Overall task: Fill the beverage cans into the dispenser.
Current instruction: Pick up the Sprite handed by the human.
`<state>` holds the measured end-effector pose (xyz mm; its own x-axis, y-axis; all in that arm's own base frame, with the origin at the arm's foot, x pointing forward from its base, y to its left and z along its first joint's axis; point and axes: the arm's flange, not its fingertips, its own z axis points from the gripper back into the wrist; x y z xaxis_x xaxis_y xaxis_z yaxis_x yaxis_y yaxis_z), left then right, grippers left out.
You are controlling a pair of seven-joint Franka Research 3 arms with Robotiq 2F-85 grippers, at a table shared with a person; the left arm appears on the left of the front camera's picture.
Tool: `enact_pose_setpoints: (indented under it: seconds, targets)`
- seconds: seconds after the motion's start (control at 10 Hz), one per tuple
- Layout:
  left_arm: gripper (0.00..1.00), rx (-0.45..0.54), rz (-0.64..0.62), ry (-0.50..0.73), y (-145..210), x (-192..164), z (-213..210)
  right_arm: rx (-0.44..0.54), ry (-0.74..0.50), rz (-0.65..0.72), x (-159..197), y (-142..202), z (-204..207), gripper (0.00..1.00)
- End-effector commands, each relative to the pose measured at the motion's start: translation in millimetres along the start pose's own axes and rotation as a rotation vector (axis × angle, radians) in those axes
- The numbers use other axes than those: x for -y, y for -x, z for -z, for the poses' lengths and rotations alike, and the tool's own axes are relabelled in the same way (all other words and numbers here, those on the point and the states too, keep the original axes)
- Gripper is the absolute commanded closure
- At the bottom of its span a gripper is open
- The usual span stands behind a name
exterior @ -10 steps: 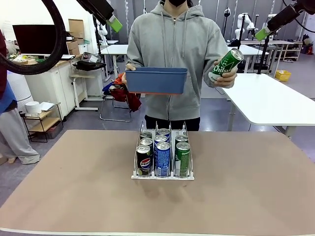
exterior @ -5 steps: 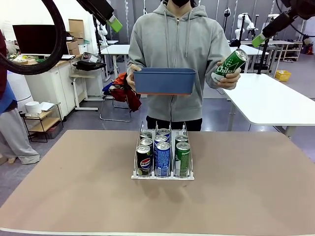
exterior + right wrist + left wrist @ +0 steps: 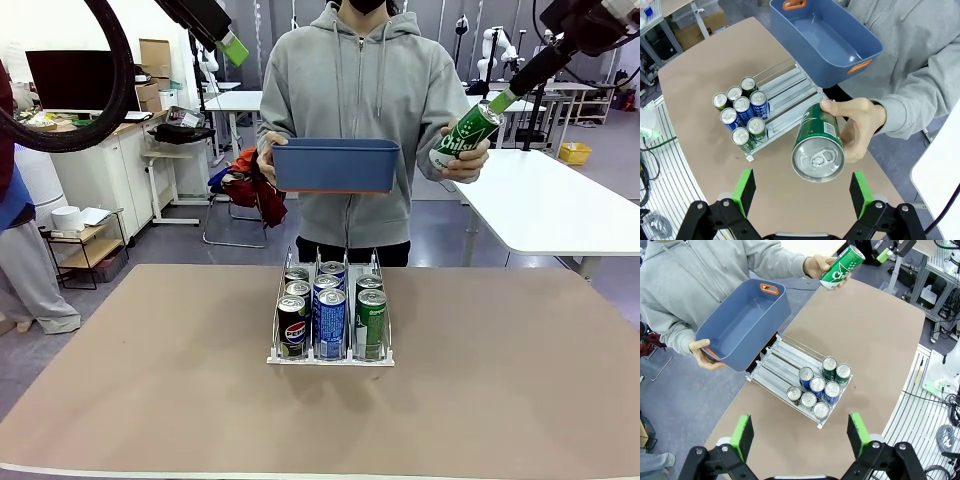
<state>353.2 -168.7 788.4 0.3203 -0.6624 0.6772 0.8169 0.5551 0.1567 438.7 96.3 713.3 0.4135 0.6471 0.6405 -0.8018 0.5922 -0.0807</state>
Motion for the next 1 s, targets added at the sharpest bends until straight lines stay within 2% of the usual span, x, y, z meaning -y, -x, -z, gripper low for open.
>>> enact_pose_setpoints:
  seconds: [0.0, 0.9]
  targets:
    - [0.0, 0.005, -0.003, 0.013, 3, -1, 0, 0.006, -0.013, -0.007, 0, 1, 10, 0.0]
    - [0.0, 0.005, -0.003, 0.013, 3, -1, 0, 0.009, -0.08, -0.001, 5, -2, 50, 0.0]
